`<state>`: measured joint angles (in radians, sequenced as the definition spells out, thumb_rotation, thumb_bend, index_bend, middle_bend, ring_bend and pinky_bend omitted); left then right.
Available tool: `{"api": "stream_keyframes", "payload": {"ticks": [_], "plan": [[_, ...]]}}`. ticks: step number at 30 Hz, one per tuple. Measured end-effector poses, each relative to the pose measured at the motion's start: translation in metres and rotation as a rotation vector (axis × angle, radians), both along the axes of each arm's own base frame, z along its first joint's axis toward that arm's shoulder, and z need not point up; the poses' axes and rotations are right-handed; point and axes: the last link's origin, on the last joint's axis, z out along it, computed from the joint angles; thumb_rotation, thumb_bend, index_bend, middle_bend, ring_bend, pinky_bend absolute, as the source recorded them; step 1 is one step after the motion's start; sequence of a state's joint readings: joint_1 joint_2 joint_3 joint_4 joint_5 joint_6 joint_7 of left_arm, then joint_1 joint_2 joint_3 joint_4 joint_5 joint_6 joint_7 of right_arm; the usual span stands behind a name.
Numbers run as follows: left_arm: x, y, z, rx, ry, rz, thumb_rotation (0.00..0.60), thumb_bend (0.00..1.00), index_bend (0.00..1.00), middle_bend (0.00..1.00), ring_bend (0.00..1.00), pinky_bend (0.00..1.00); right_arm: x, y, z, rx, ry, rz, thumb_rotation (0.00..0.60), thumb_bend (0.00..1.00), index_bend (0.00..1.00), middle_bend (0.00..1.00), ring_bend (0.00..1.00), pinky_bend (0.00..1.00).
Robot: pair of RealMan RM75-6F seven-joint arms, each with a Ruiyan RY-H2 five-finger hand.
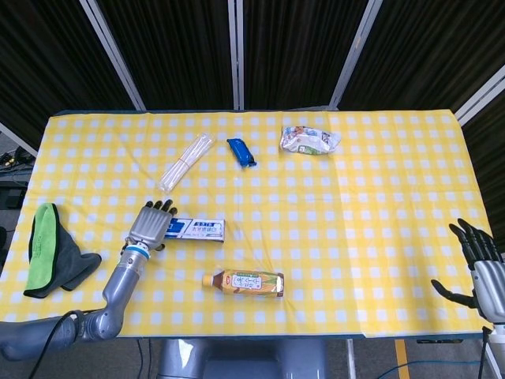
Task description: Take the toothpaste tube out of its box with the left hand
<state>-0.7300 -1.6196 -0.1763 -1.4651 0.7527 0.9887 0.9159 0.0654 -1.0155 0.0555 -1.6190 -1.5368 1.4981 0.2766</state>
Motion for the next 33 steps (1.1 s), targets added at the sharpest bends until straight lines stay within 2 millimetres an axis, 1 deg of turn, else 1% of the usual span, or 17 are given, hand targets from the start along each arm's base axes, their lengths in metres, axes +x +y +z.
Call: {"api": "stream_keyframes", "payload": {"ticks": [2,4,5,10,14,20,25,30,33], "plan": [[0.001,0.001,-0.003,0.008,0.003,-0.004,0.6,0.41,0.45,0.31,0.33,0.35,0.0,0.0,0.0,0.0,0.001,0.001,0.6,0.08,0.0,0.0,0.0,0.0],[0.002,0.001,-0.006,0.018,0.005,-0.01,0.6,0.48,0.49,0.36,0.37,0.37,0.001,0.0,-0.001,0.0,0.003,0.002,0.6,0.08,0.0,0.0,0.0,0.0],[0.002,0.001,-0.006,0.024,0.002,-0.012,0.6,0.51,0.5,0.36,0.37,0.38,0.001,0.0,-0.001,0.001,0.004,0.003,0.6,0.08,0.0,0.0,0.0,0.0],[0.006,0.0,-0.008,0.063,-0.033,-0.039,0.6,0.53,0.53,0.38,0.39,0.39,0.002,0.001,-0.003,0.006,0.01,0.008,0.6,0.08,0.0,0.0,0.0,0.0],[0.006,-0.002,-0.003,0.09,-0.043,-0.072,0.6,0.53,0.54,0.38,0.39,0.39,0.004,0.002,-0.005,0.008,0.014,0.011,0.6,0.08,0.0,0.0,0.0,0.0],[0.008,-0.001,0.02,0.125,-0.031,-0.122,0.6,0.52,0.51,0.37,0.39,0.39,0.005,0.003,-0.006,0.006,0.019,0.013,0.6,0.08,0.0,0.0,0.0,0.0],[0.014,0.003,0.05,0.157,0.032,-0.195,0.6,0.52,0.48,0.34,0.39,0.39,0.007,0.003,-0.006,0.002,0.02,0.018,0.6,0.08,0.0,0.0,0.0,0.0],[0.029,0.007,0.076,0.182,0.122,-0.281,0.6,0.52,0.48,0.33,0.39,0.39,0.007,0.004,-0.005,0.001,0.02,0.018,0.6,0.08,0.0,0.0,0.0,0.0],[0.04,0.011,0.086,0.199,0.18,-0.339,0.6,0.52,0.48,0.33,0.38,0.39,0.007,0.004,-0.004,-0.001,0.017,0.018,0.6,0.08,0.0,0.0,0.0,0.0]]}}
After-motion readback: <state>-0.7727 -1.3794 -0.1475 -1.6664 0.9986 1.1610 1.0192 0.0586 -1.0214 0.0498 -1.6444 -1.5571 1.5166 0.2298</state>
